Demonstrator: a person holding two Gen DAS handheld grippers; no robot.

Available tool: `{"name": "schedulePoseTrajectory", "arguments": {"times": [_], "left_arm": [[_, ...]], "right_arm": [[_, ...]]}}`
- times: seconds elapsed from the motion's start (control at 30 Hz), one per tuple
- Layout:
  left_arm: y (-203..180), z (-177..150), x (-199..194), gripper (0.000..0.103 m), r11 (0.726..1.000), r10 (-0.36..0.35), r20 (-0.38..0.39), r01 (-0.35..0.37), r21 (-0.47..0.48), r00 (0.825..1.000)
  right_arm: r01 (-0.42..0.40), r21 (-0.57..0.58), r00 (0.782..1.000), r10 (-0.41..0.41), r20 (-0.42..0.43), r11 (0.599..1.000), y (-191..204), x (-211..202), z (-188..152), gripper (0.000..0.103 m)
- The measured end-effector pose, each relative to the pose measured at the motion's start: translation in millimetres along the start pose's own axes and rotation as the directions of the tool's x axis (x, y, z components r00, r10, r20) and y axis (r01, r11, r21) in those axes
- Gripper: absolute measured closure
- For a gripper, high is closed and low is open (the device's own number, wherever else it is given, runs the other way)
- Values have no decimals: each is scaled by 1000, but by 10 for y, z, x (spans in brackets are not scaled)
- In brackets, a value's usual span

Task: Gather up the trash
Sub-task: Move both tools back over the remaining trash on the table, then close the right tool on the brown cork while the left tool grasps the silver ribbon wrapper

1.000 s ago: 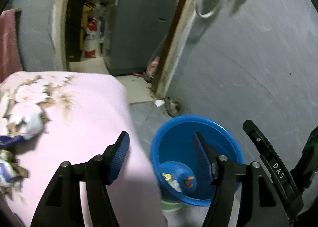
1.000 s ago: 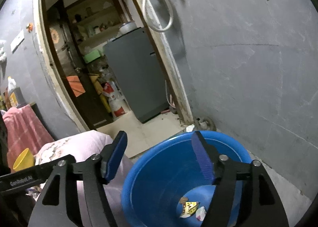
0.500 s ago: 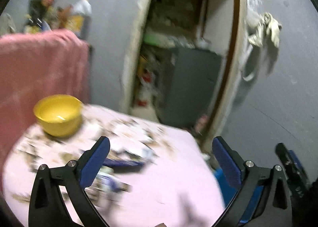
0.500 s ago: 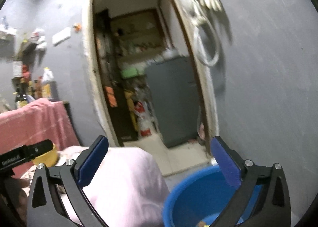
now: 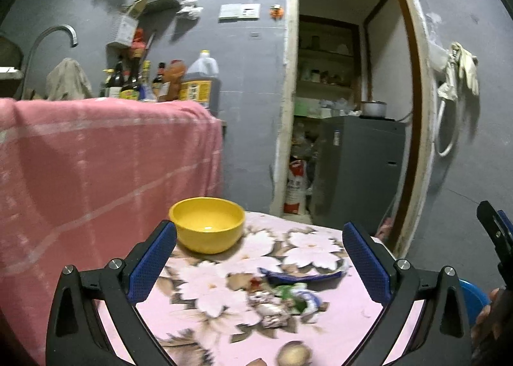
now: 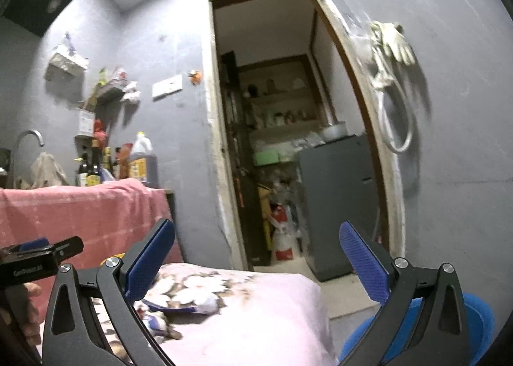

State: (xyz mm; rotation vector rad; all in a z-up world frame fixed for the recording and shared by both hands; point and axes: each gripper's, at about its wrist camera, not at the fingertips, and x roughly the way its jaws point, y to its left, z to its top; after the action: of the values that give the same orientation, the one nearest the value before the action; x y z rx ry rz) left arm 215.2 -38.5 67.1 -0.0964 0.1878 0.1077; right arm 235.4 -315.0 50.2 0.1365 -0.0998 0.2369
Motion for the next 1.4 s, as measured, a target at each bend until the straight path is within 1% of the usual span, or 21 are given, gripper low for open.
{"name": "schedulePoseTrajectory", "arguments": {"times": [0.07, 0.17, 0.33, 0.43, 0.6, 0.7, 0.77, 0.83, 0.9, 1.0, 1.07, 1.1, 1.17, 1.2, 1.23, 1.27, 1.3, 1.33, 1.4], "left_arm": [[103, -21, -26, 2, 1000, 15, -2, -15, -5, 1000], [240, -61, -81, 2, 999, 35, -5, -35, -2, 999], [407, -153, -80, 2, 998, 59, -17, -59, 14, 998], [496, -207, -65, 2, 998, 68, -19, -68, 16, 997], [598, -264, -26, 2, 998, 60, -20, -60, 6, 998], [632, -300, 49, 2, 999, 46, -50, -46, 4, 998], [640, -320, 131, 2, 1000, 27, -88, -27, 1, 996], [650, -338, 225, 2, 1000, 12, -133, -12, -4, 991], [650, -357, 320, 2, 1000, -3, -179, 2, -6, 984], [620, -393, 451, 2, 999, -34, -242, 34, -4, 970], [590, -412, 519, 2, 998, -60, -278, 62, 1, 959], [570, -420, 543, 2, 997, -68, -291, 72, 5, 954], [530, -446, 611, 2, 995, -91, -328, 99, 9, 940], [510, -459, 638, 3, 993, -104, -343, 114, 9, 934], [489, -474, 670, 3, 991, -121, -363, 134, 10, 924], [469, -491, 707, 6, 987, -142, -385, 158, 9, 912], [449, -511, 751, 10, 984, -161, -408, 179, 6, 898], [431, -526, 783, 13, 979, -181, -430, 202, 2, 885], [392, -556, 853, 26, 970, -216, -472, 243, -4, 855]], "right_arm": [[-24, -21, 1000, 24, 2, 999, 105, 6, -12, 0], [-56, -54, 998, 55, -21, 997, 267, 48, -61, 0], [-107, -90, 990, 97, -105, 990, 463, 201, -171, 0], [-123, -104, 985, 108, -132, 987, 535, 241, -241, 0], [-139, -138, 981, 118, -151, 981, 656, 268, -315, 0], [-153, -144, 976, 126, -180, 978, 693, 323, -353, 0], [-165, -147, 969, 133, -206, 975, 709, 378, -377, 0], [-186, -150, 959, 145, -245, 971, 724, 445, -408, 0], [-187, -156, 951, 139, -275, 970, 734, 501, -442, 0], [-175, -175, 934, 108, -339, 969, 751, 605, -502, 0], [-162, -180, 916, 80, -393, 970, 745, 695, -548, 0], [-157, -175, 906, 71, -418, 972, 733, 733, -569, 2], [-151, -159, 890, 64, -451, 976, 703, 792, -601, 9], [-152, -151, 882, 65, -466, 977, 688, 818, -611, 13], [-152, -146, 874, 64, -481, 978, 679, 845, -625, 17], [-153, -139, 861, 63, -504, 978, 671, 885, -647, 18], [-157, -134, 852, 66, -519, 978, 661, 908, -661, 21], [-169, -124, 835, 75, -545, 978, 658, 947, -695, 27], [-186, -120, 805, 81, -588, 975, 673, 1009, -760, 30]]}}
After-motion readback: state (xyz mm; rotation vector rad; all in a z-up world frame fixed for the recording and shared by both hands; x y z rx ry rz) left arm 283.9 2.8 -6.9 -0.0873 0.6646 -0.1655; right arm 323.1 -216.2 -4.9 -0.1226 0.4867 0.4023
